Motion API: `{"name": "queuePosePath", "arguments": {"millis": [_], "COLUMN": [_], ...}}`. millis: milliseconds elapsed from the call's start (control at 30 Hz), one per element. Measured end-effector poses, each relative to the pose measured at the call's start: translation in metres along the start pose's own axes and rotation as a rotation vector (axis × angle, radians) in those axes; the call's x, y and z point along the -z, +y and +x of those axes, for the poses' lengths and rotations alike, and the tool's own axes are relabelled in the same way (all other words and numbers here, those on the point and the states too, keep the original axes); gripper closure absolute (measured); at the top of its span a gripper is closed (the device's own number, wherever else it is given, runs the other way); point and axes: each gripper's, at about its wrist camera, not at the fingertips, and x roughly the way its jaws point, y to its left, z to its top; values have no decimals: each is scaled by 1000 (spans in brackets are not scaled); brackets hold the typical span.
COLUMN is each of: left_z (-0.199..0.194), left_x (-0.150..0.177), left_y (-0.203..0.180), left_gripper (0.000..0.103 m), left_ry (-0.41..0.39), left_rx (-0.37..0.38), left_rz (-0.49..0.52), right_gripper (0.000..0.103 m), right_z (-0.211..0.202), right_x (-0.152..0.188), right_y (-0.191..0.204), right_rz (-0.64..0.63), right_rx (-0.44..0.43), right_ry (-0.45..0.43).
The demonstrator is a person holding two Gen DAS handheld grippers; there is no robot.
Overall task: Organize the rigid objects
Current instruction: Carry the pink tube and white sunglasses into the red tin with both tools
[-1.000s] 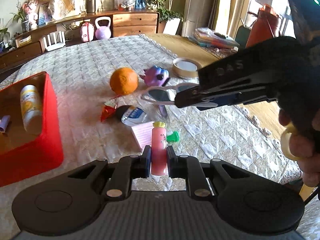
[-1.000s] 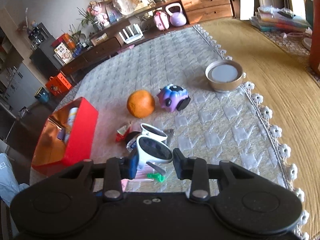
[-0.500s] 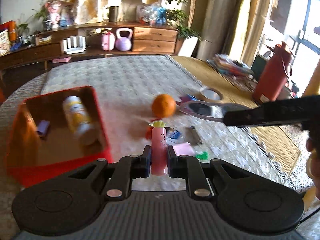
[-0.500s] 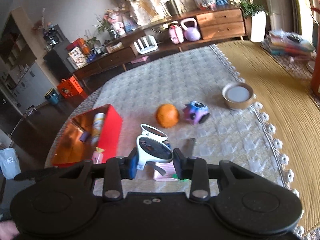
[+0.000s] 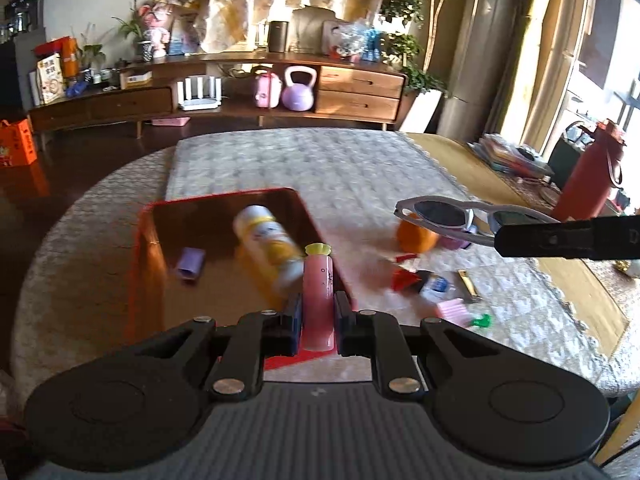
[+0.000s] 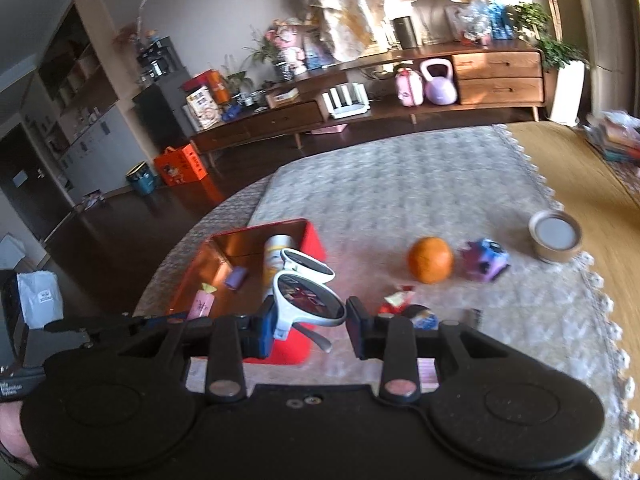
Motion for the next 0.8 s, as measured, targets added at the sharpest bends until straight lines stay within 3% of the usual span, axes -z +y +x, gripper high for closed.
{"name": "queuePosePath", "arguments": {"millis": [433, 800], "left_z": [31, 89], "left_x": [-35, -52], "left_y": [60, 90], "left_gripper": [87, 87], "left_ry": [17, 96], "left_rx": [-86, -78], "left_rz": [16, 4], "right_gripper": [69, 69], "right_z": [61, 115], "right_x": [0, 14], "right_y": [62, 91], "right_rz": [-180, -307], "right_rx": [-22, 13], "right_ry": [46, 97]}}
